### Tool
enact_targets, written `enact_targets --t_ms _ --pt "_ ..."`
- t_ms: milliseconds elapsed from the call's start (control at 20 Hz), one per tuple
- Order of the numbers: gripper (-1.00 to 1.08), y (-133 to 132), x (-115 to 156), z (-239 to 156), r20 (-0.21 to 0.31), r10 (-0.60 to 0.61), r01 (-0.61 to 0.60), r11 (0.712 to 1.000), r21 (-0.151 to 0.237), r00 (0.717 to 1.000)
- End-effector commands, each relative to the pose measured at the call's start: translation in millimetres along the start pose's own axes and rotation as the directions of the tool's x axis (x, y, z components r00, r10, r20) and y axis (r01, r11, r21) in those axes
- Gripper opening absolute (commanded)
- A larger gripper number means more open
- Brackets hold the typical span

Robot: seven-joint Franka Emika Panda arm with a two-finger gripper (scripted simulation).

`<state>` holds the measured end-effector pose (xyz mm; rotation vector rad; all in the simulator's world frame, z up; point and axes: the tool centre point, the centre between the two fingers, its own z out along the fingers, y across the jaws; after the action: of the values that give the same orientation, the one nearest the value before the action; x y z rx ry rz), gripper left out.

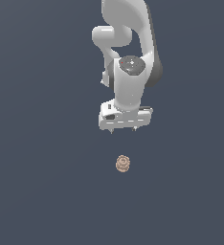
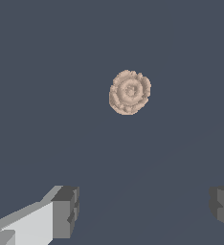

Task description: Pick up the object and move it to a goal position.

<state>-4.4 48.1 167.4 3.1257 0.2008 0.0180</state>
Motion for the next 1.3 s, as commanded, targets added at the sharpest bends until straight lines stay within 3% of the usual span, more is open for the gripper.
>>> enact_targets --t_ms 0,650,1250 --pt "1.00 0.8 0.4 0.0 0.000 0.002 -0.002 1.000 0.000 1.000" --pt "1.00 3.6 35.0 21.6 0.004 0.120 -0.120 0.993 0.006 0.993" --pt "1.00 7.2 82.7 64.2 0.012 0.302 -0.303 0.953 0.007 0.953"
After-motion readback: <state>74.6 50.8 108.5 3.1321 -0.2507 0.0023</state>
